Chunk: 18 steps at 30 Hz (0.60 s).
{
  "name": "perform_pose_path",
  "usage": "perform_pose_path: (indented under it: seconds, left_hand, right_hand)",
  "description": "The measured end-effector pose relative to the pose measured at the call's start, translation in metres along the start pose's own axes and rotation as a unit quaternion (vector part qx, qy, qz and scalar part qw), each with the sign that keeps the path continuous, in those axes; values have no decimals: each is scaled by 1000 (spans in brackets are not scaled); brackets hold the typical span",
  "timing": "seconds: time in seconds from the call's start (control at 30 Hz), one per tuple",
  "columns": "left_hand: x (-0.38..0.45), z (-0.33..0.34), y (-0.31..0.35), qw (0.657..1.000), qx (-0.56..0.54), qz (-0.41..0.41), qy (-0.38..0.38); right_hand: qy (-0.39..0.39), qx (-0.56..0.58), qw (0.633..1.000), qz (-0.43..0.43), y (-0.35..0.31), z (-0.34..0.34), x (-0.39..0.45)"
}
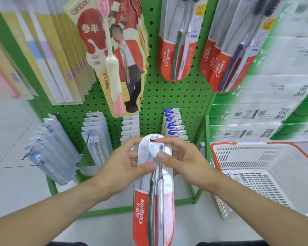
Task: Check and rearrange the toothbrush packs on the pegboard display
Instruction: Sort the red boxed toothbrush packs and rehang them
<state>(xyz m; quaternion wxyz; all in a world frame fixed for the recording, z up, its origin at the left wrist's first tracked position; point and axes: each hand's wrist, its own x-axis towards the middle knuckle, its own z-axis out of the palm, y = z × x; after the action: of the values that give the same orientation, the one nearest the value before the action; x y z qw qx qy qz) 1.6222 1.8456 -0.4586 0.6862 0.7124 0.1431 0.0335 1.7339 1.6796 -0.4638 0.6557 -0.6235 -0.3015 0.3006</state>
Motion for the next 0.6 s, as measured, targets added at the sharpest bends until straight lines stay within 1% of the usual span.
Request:
perform_pose_path:
  seconds: [0.07, 0.1, 0.2, 0.3, 0.33, 0.43, 0.5, 0.6]
  left_hand:
    - [0, 0, 0, 999, 11, -28, -33]
    - [0, 0, 0, 998, 22, -36, -44]
    - [1, 1, 0, 998, 36, -42, -31]
    - [0, 2, -2, 999, 26, -43, -12]
    - [0, 3, -3, 999, 20, -43, -13]
    - [1, 6, -4, 999, 4, -40, -20]
    - [1, 5, -4, 998, 4, -45, -48]
    - [0, -2, -5, 991, 8, -69, -115]
  right_hand:
    - [33, 12, 999, -11, 0, -1, 1]
    - [38, 13, 999, -9, 1, -2, 2]
    - [12, -4, 1000, 4, -1, -5, 0]
    - [-18, -52, 998, 9, -2, -7, -1]
    - [-12, -59, 998, 7, -3, -7, -1]
    - [35, -60, 997, -15, 0, -5, 1]
    - [63, -64, 995, -41, 4, -4, 3]
    - [86, -54, 993, -62, 5, -4, 4]
